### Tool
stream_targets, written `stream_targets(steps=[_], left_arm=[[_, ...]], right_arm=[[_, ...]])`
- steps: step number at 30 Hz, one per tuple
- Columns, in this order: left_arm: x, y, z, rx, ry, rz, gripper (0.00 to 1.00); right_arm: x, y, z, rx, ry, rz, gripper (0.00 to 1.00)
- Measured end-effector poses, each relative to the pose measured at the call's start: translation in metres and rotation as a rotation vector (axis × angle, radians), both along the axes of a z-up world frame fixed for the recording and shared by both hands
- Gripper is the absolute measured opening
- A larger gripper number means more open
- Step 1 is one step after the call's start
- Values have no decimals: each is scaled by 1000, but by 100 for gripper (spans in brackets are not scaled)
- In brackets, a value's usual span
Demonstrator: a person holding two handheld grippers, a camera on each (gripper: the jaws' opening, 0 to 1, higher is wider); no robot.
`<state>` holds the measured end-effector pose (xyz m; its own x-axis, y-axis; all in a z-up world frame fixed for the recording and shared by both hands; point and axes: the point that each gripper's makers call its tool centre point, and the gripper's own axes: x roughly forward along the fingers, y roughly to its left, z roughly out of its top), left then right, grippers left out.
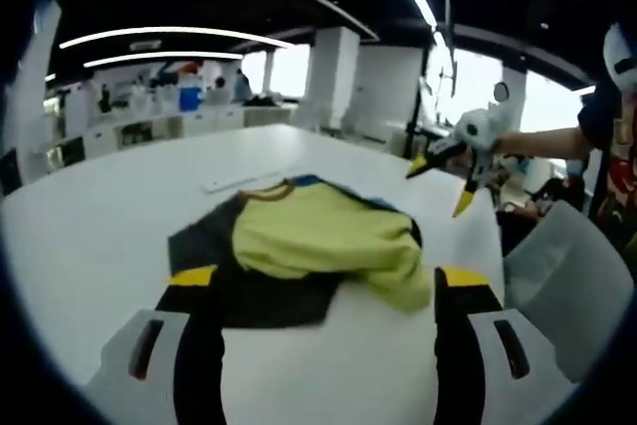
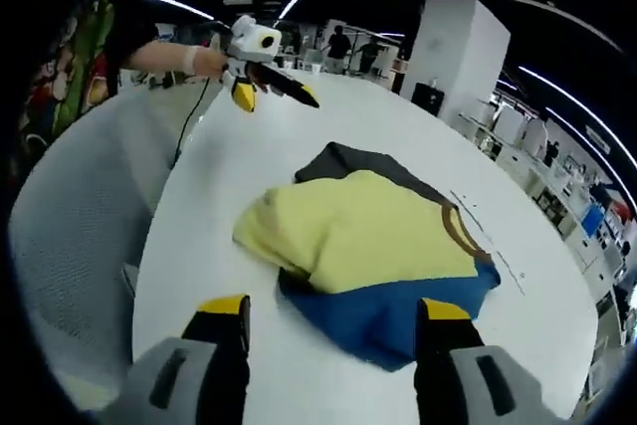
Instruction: Fold the garment on the visible template until the final outline fits inside the template.
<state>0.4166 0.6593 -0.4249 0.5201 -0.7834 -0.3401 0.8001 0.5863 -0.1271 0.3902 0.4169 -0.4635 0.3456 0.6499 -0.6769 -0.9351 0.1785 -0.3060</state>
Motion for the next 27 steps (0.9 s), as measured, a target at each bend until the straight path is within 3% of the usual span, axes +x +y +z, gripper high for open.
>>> stream_targets(steps=[8,12,16,22,25,27], left_arm=[[-8,2,-4,-14,25,22,81],[-11,0,-6,-13,33,22,80],[-12,-1,-7,-19,41,24,80],[-8,5,-10,-29,50,23,79],[-8,5,-11,-30,54,24,78],[-8,6,-11,-36,58,26,78]], right_arm=[[-2,9,-16,-150,-82,133,44],[1,12,-29,-272,-178,223,33],[4,20,-36,-277,-193,236,28],[10,18,-46,-356,-227,285,23],[15,20,-46,-351,-228,272,19],[18,21,-45,-350,-233,268,11]])
